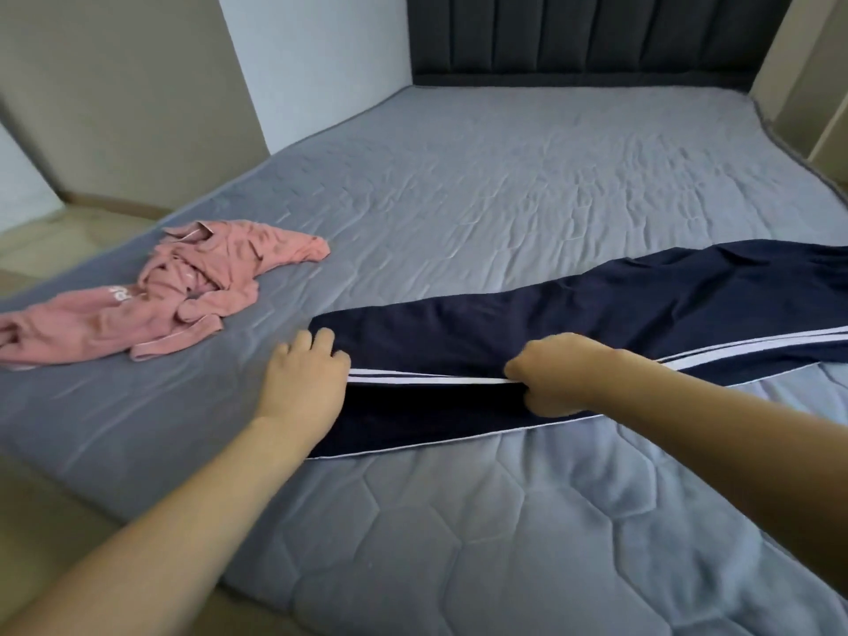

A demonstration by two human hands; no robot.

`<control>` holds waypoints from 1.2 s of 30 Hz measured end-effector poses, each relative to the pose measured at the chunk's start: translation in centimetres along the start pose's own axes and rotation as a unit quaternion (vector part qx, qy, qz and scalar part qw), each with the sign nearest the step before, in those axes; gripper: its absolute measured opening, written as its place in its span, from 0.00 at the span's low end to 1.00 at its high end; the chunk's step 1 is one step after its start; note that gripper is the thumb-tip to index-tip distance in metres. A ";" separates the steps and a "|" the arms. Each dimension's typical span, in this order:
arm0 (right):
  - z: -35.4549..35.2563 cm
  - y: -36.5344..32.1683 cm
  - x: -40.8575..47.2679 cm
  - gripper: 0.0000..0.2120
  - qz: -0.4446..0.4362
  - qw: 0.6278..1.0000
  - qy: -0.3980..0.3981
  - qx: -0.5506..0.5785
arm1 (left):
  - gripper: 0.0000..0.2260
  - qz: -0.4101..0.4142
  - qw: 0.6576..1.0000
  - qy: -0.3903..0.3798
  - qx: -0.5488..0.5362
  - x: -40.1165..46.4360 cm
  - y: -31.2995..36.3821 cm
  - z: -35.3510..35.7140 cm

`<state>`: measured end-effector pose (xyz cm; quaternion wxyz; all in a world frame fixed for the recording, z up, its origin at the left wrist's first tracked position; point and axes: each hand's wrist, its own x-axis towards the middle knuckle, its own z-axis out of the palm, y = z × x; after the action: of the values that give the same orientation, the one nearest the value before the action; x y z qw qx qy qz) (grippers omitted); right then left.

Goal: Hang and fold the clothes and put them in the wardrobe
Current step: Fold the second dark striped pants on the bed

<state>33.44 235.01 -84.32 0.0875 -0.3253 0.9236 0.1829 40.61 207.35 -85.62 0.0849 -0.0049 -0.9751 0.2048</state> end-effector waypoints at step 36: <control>-9.9 -19.8 6.6 0.09 -0.055 0.893 0.170 0.414 | 0.11 -0.331 0.770 -0.175 -0.516 5.7 -15.1 5.3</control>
<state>40.41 213.10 -82.68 0.0660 -0.3361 0.8971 -0.2789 34.51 191.67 -83.49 -0.0396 0.3109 -0.8733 -0.3729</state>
